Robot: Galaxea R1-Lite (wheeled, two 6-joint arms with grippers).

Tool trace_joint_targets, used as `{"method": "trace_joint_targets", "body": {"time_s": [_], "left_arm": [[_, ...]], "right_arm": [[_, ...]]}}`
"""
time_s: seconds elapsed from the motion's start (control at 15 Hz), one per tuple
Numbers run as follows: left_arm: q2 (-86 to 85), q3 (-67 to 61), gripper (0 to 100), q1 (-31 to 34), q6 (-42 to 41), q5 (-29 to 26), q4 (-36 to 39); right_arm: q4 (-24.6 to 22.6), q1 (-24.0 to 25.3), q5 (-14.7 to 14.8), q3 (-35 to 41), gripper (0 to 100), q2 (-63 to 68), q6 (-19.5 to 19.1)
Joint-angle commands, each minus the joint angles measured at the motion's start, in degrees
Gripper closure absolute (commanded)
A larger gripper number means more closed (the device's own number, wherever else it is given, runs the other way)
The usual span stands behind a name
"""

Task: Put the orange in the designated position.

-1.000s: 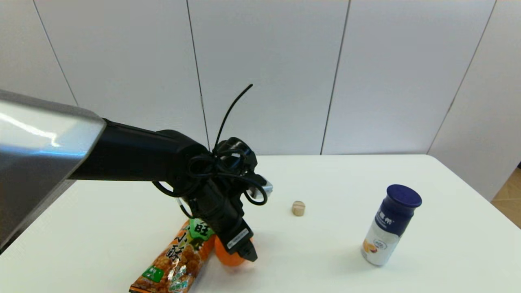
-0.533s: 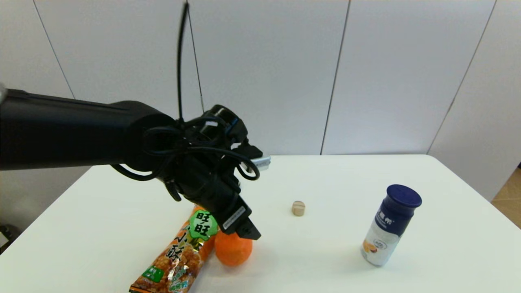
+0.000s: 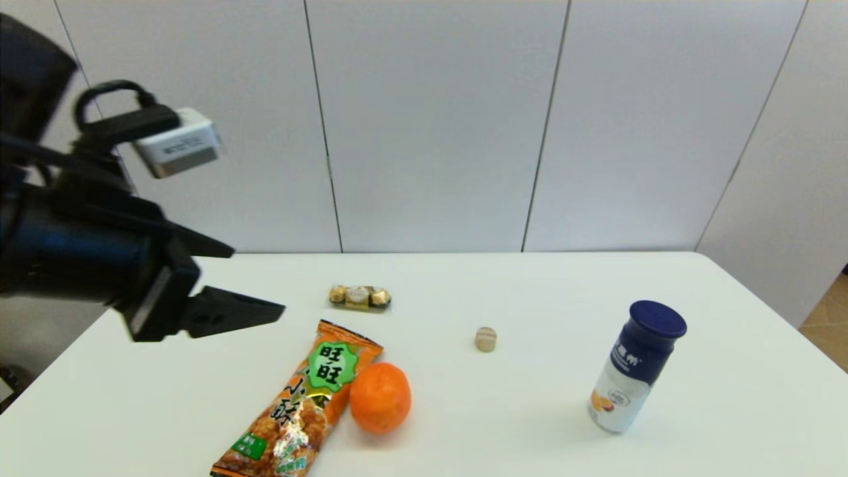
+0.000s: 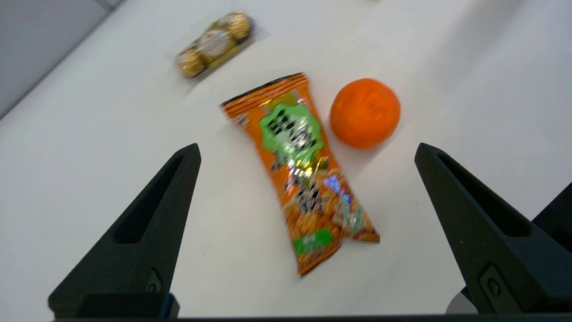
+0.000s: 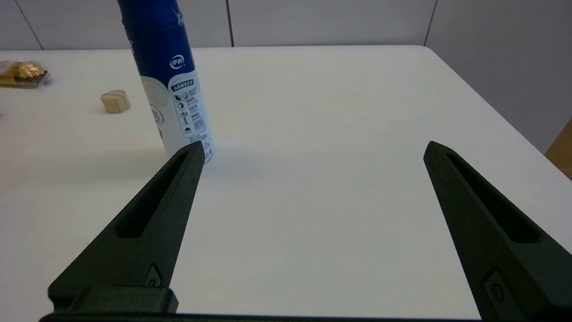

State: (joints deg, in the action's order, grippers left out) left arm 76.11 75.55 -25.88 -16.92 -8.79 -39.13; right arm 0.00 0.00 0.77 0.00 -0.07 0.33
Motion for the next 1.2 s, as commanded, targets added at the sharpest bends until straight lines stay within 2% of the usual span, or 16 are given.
{"method": "trace_joint_targets", "body": {"time_s": [0.07,0.53,0.73,0.93,1.13,1.2], "left_arm": [[-26.27,-12.00,0,8.92,-0.13,-0.09,-0.42],[-45.52,-19.65,0,18.41,0.48,-0.09,1.08],[-55.19,-26.41,0,19.55,1.45,0.00,3.98],[-59.93,-32.04,0,20.17,0.40,0.00,10.83],[-59.93,-39.69,0,20.52,-0.75,-0.18,24.89],[-60.11,-40.48,0,21.84,-0.83,-0.35,27.53]], "right_arm": [[0.00,0.00,0.02,0.00,0,0.07,0.02],[0.00,0.00,0.02,0.00,0,0.07,0.02],[0.00,0.00,0.02,0.00,0,0.07,0.02],[0.00,0.00,0.02,0.00,0,0.07,0.02],[0.00,0.00,0.02,0.00,0,0.07,0.02],[0.00,0.00,0.02,0.00,0,0.07,0.02]]}}
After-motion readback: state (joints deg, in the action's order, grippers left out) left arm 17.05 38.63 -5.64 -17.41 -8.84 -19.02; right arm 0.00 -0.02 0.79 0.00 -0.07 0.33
